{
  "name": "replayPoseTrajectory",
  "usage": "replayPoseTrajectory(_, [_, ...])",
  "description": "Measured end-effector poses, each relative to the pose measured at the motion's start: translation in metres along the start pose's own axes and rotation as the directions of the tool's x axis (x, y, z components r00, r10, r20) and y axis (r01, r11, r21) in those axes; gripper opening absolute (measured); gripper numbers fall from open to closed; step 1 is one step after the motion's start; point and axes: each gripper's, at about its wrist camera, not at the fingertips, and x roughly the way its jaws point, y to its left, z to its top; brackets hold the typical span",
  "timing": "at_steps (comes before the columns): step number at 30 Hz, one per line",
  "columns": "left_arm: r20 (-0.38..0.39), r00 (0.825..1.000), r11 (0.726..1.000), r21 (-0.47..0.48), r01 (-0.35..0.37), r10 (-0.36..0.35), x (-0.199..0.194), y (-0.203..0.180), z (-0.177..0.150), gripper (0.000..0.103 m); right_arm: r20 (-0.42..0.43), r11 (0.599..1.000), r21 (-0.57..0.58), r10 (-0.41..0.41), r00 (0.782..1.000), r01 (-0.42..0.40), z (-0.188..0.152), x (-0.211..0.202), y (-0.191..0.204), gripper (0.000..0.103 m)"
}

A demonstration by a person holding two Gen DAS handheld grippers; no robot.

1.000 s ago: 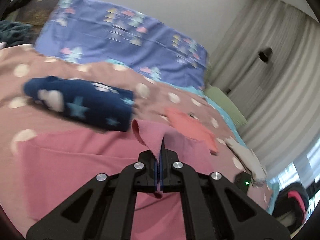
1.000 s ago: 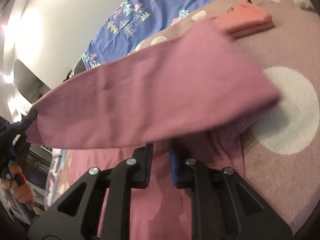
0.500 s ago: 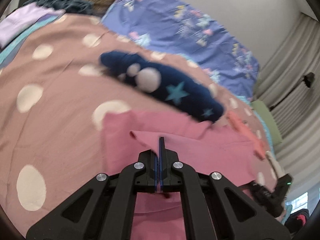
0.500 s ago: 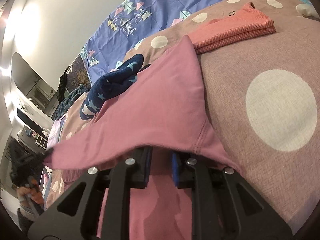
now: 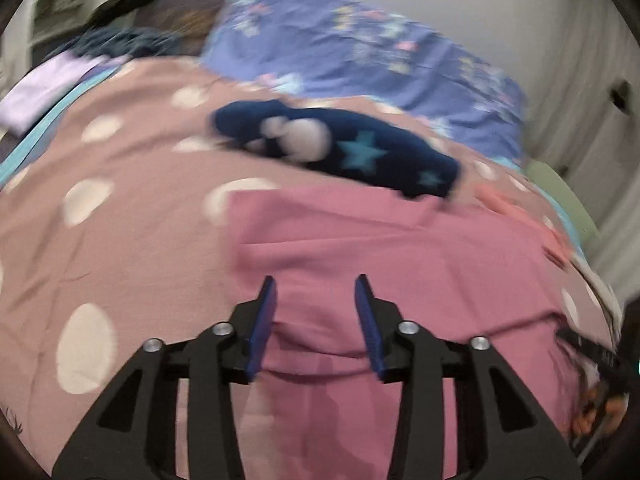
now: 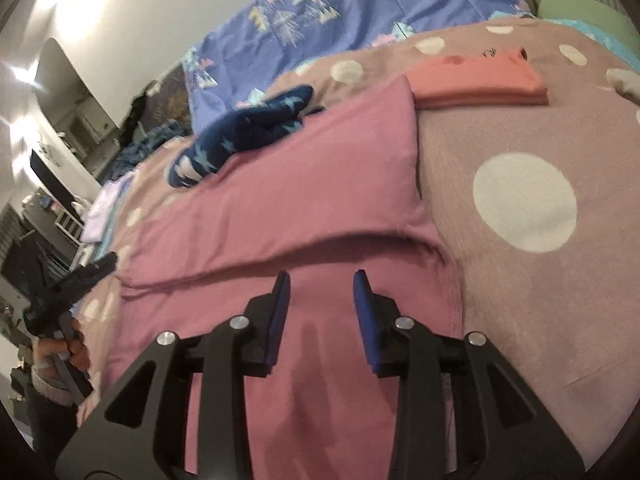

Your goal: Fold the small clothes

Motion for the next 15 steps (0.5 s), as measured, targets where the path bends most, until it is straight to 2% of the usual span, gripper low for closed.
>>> replayPoseTrajectory(3, [-0.052,0.998,0.995,0.094,-0.030,0.035,0.017,-0.019,-0.014,0.047,0.024,0.998,-0.004,-0.057,0.998,0.057,0.001,0.002,-0.007,0.049])
replayPoseTrajectory(5, [-0.100,0.991,0.992,0.107,-0.073,0.083,0.033,-0.017,-0.026,0.047,0.002,0.997,0.027,-0.072,0.997,0.072,-0.005,0.013,-0.020,0.044])
replayPoseTrajectory(8, [-0.063,0.996,0.997,0.049,-0.054,0.057,0.019,-0.005,-0.027,0.047,0.012,0.998,0.033,-0.062,0.998,0.061,-0.003,0.008,-0.021,0.043])
replayPoseTrajectory(13, [-0.011,0.990,0.990,0.006,-0.142,0.142,-0.009,0.020,-0.033,0.047,0.012,0.998,0.018,-0.063,0.998,0.063,-0.006,0.010,-0.020,0.046])
replayPoseTrajectory(14, [-0.016,0.990,0.990,-0.012,-0.138,0.138,-0.010,0.025,-0.034,0.047,0.012,0.998,0.019,-0.059,0.998,0.058,-0.006,0.010,-0.020,0.047])
replayPoseTrajectory(15, [-0.025,0.991,0.991,-0.032,-0.129,0.128,-0.011,0.031,-0.035,0.041,0.011,0.998,0.021,-0.054,0.999,0.053,-0.006,0.011,-0.021,0.048])
